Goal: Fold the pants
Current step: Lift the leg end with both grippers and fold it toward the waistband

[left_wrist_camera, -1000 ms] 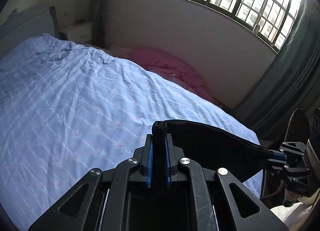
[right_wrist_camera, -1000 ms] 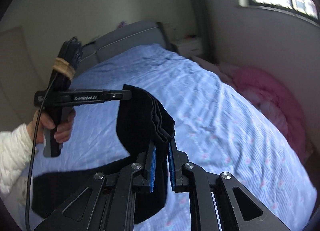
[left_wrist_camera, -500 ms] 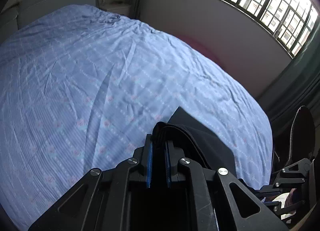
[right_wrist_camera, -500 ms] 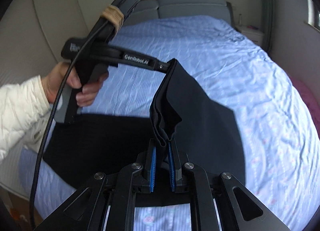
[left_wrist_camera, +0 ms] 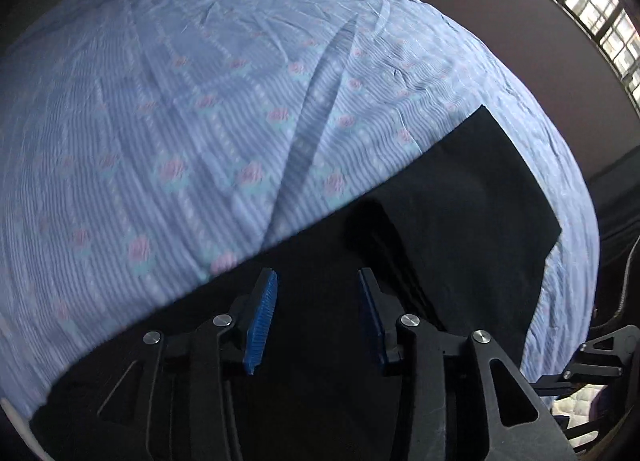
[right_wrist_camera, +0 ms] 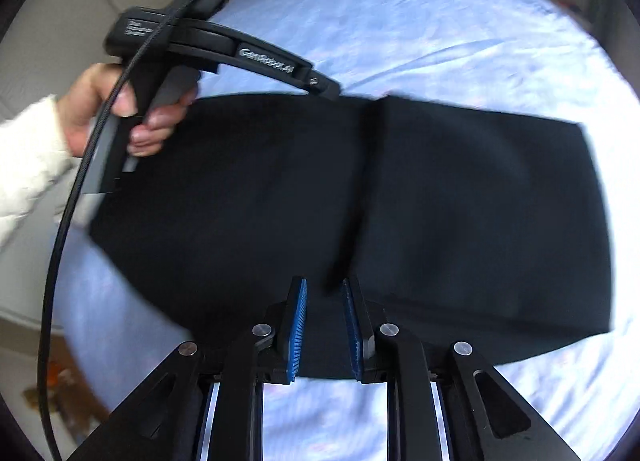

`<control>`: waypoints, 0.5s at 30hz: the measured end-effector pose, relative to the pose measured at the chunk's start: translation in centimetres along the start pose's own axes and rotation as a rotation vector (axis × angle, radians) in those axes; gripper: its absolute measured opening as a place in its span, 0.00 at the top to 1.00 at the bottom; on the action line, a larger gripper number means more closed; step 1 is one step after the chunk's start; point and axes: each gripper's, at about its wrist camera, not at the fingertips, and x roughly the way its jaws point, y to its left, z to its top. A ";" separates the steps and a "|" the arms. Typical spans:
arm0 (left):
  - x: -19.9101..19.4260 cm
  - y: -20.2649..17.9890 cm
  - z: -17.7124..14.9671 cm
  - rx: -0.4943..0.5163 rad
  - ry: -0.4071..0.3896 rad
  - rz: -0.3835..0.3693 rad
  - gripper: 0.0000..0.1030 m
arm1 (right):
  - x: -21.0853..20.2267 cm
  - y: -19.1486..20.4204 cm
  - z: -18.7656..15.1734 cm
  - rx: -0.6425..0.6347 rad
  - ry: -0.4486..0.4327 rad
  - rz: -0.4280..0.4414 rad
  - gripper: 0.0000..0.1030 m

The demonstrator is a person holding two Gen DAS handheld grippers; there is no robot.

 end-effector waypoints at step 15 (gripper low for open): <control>6.0 -2.1 2.2 -0.229 0.019 -0.263 0.59 | 4.8 -0.3 -1.4 -0.033 0.021 -0.199 0.66</control>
